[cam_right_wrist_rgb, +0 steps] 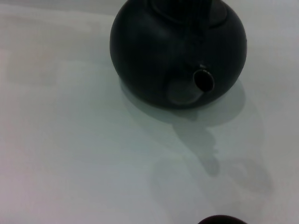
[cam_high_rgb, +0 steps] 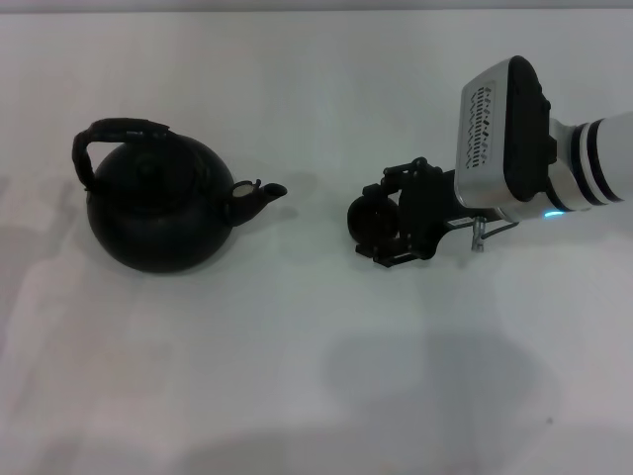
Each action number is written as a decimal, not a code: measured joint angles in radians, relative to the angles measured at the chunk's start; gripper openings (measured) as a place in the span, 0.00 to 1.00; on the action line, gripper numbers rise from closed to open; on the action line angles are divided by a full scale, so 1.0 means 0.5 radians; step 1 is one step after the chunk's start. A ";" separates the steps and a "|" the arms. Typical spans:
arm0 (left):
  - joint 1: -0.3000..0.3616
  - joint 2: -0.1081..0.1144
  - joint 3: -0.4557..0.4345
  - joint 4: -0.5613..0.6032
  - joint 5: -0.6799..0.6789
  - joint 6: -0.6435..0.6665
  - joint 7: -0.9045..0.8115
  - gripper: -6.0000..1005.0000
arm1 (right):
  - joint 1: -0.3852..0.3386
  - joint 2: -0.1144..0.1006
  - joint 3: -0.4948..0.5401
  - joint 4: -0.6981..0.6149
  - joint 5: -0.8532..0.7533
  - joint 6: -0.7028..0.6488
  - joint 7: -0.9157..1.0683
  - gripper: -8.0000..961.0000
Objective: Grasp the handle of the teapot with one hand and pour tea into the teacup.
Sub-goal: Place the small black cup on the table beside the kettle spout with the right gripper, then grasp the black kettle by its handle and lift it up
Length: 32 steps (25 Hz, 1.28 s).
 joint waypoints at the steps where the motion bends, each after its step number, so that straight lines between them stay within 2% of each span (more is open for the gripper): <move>1: 0.001 0.000 0.000 0.000 0.000 0.000 0.000 0.84 | 0.000 0.000 0.001 -0.006 0.000 0.000 0.000 0.78; 4: 0.004 0.000 0.000 0.000 0.000 0.000 0.000 0.84 | 0.000 -0.001 0.015 -0.010 -0.002 0.007 0.004 0.78; 9: 0.004 0.000 0.000 0.000 0.000 -0.004 0.000 0.84 | 0.000 -0.004 0.094 -0.015 -0.003 0.080 0.004 0.91; 12: 0.002 0.000 0.000 0.000 0.000 -0.003 0.000 0.84 | -0.008 -0.004 0.165 -0.036 -0.003 0.152 0.005 0.91; 19: -0.002 0.000 0.000 0.000 0.001 0.002 0.002 0.84 | -0.065 -0.004 0.470 -0.174 0.007 0.437 0.006 0.91; 25: 0.009 0.000 0.001 0.000 0.104 -0.019 0.009 0.84 | -0.220 -0.002 0.759 -0.420 0.091 0.597 0.003 0.91; 29: 0.009 -0.003 0.003 0.001 0.309 -0.052 0.046 0.84 | -0.369 -0.007 0.965 -0.579 0.201 0.621 -0.021 0.91; 32: 0.008 -0.006 0.003 0.002 0.387 -0.071 0.088 0.84 | -0.410 -0.010 1.045 -0.592 0.240 0.625 -0.038 0.91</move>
